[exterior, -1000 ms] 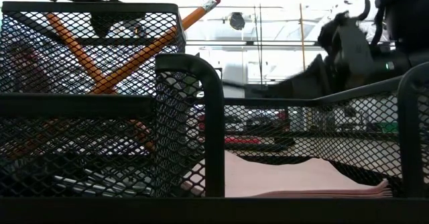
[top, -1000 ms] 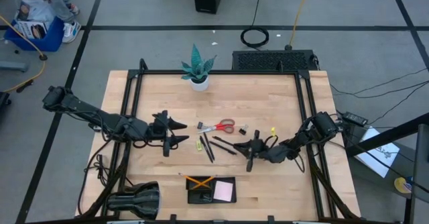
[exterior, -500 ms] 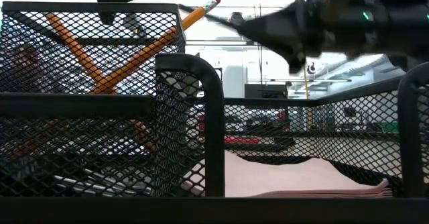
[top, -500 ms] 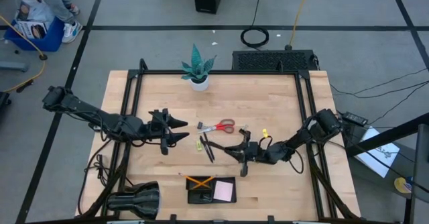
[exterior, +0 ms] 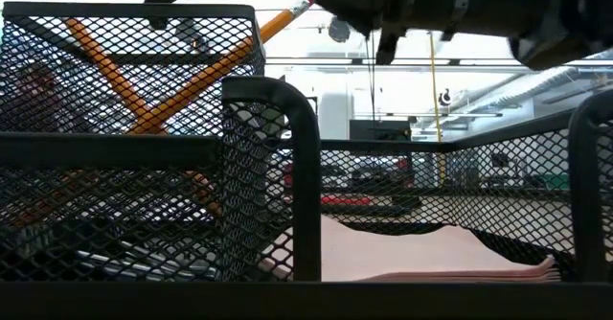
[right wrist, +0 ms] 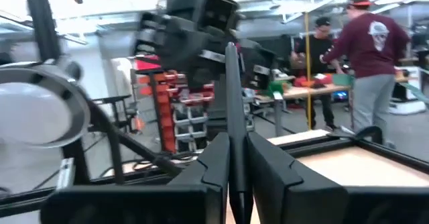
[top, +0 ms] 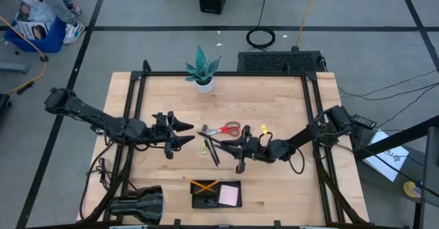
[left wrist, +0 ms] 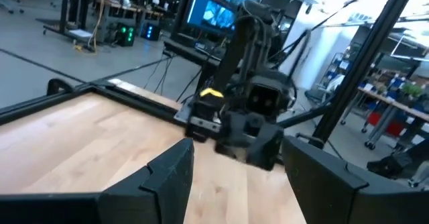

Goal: Pick and place office supplies into organizer
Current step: Put the black pen into the black desk organizer

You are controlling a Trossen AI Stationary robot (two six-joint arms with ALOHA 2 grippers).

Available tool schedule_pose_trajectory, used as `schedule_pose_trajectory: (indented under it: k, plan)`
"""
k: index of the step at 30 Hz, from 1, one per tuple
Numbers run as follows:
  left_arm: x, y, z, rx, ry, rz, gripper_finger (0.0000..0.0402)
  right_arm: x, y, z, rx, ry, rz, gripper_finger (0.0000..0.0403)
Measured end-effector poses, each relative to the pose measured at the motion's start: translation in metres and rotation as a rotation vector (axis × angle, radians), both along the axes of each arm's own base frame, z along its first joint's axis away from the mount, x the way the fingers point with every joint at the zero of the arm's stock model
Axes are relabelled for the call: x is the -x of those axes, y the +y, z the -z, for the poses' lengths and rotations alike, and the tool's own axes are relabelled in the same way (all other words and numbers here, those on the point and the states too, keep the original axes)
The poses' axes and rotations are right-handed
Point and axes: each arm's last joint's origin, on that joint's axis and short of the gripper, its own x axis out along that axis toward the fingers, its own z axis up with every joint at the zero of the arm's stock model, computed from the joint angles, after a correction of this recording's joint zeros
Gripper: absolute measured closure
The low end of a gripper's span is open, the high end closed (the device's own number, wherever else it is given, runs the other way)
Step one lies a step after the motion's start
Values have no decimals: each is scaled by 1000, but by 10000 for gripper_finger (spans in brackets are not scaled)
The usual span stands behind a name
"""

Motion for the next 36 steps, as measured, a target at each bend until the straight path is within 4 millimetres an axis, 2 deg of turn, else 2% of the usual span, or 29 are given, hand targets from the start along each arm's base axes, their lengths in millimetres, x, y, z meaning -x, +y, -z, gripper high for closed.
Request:
schedule_pose_trajectory:
  k: [4, 9, 20, 23, 30, 36]
  plan:
    - [-9, -3, 7, -9, 6, 3, 169, -5, -7, 2, 5, 21, -37, 372]
    - [-16, -6, 11, 0, -10, 4, 170, -7, -6, -1, 1, 8, -77, 373]
    - [-19, -7, 13, 2, -16, 12, 173, -7, -6, 0, -2, 14, -79, 374]
    - [-19, -7, 13, -4, -16, 25, 199, -7, -6, 0, -1, 14, -79, 369]
    - [-19, -7, 13, -4, -15, 28, 285, -7, -6, 0, 0, 15, -79, 370]
    - [-19, -7, 13, -10, -15, 28, 333, -7, -6, 0, 1, 15, -79, 362]
